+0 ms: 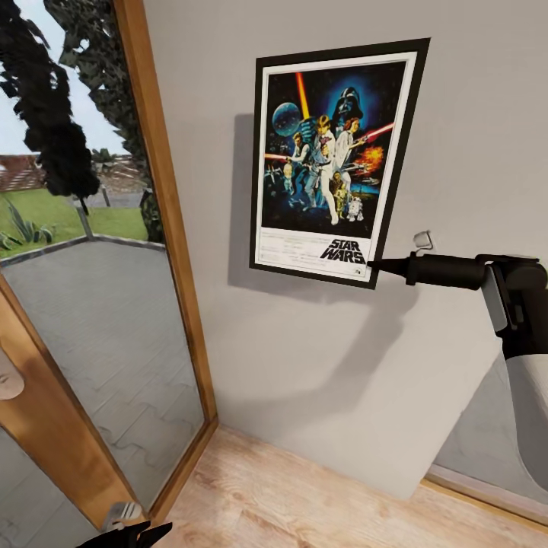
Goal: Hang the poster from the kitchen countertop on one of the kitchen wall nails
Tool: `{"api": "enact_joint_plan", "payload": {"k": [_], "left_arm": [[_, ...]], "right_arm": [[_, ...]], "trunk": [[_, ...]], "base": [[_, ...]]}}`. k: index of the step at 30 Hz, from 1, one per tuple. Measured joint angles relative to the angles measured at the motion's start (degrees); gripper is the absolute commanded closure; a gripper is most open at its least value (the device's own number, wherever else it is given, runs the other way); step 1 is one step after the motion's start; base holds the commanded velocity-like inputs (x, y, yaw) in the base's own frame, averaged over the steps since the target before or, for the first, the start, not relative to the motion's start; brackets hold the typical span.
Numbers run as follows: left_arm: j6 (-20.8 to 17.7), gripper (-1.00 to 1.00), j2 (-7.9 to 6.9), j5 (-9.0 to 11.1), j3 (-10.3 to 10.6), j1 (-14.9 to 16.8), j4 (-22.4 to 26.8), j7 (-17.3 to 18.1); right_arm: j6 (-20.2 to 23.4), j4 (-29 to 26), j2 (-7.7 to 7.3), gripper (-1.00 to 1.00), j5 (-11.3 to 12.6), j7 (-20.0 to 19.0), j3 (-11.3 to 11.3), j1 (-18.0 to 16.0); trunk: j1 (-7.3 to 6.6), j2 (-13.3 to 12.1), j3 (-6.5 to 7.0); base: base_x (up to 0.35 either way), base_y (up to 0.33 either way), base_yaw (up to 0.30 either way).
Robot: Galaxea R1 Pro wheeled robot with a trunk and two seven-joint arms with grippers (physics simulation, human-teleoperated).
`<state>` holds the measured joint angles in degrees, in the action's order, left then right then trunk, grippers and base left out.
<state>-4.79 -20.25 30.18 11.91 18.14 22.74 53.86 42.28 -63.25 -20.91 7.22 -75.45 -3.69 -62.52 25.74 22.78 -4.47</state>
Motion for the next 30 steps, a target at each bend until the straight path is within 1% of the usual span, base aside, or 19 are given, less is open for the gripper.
{"api": "enact_joint_plan", "payload": {"k": [9, 16, 26, 30], "left_arm": [[-0.02, -1.0, 0.0, 0.0, 0.0, 0.0, 0.0, 0.0], [-0.01, -1.0, 0.0, 0.0, 0.0, 0.0, 0.0, 0.0], [-0.01, -1.0, 0.0, 0.0, 0.0, 0.0, 0.0, 0.0], [-0.01, -1.0, 0.0, 0.0, 0.0, 0.0, 0.0, 0.0]], "right_arm": [[0.0, 0.03, 0.0, 1.0, 0.0, 0.0, 0.0, 0.0], [0.0, 0.01, 0.0, 1.0, 0.0, 0.0, 0.0, 0.0], [0.0, 0.02, 0.0, 1.0, 0.01, 0.0, -0.02, -0.01], [0.0, 0.02, 0.0, 1.0, 0.0, 0.0, -0.05, 0.0]], "trunk": [[0.0, 0.0, 0.0], [-0.01, 0.0, 0.0], [0.0, 0.01, 0.0], [-0.01, 0.0, 0.0]], "base": [[0.01, 0.0, 0.0], [0.115, 0.0, 0.0], [0.028, 0.0, 0.0], [0.161, 0.0, 0.0]]}}
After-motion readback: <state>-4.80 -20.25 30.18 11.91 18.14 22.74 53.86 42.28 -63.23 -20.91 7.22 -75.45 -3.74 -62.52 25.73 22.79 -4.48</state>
